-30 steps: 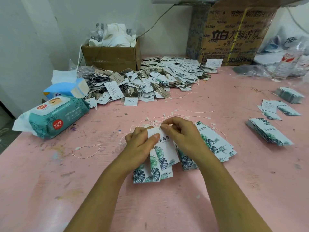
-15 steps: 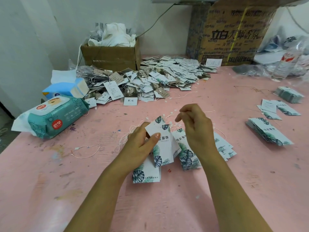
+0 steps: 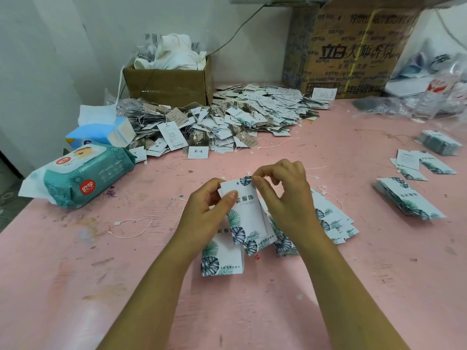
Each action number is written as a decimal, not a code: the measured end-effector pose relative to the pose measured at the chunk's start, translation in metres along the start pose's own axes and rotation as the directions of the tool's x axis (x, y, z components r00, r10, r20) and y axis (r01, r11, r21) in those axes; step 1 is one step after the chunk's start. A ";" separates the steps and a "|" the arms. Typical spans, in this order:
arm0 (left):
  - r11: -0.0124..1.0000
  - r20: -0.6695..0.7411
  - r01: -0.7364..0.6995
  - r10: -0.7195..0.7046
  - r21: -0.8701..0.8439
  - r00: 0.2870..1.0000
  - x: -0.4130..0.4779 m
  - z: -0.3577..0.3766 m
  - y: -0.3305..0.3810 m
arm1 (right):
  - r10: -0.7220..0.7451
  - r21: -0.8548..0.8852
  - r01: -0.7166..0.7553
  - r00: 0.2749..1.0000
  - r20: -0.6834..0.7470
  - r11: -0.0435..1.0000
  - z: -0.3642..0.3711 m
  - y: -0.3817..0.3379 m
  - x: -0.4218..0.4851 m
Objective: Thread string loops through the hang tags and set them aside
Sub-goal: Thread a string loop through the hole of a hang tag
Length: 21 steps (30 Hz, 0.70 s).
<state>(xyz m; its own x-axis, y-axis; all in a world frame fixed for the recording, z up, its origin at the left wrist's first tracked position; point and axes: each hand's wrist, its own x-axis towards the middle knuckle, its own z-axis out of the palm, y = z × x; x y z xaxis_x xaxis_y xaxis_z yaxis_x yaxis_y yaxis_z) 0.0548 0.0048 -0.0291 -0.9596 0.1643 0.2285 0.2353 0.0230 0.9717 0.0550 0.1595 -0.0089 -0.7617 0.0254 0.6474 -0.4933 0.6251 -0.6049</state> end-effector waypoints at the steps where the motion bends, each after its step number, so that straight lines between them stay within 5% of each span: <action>1: 1.000 0.000 0.001 -0.001 -0.012 1.000 0.000 0.000 0.000 | -0.005 -0.007 0.005 1.000 -0.008 1.000 0.000 -0.001 0.000; 21: 0.995 0.020 -0.019 0.017 0.100 1.000 -0.002 0.002 0.005 | -0.169 -0.273 0.185 0.982 0.083 0.944 0.012 -0.003 -0.005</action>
<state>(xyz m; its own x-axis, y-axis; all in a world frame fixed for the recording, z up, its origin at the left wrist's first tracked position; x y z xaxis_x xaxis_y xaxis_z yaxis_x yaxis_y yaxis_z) 0.0586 0.0069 -0.0246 -0.9522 0.1841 0.2437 0.2676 0.1187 0.9562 0.0554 0.1480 -0.0154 -0.6996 -0.1452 0.6996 -0.4919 0.8080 -0.3242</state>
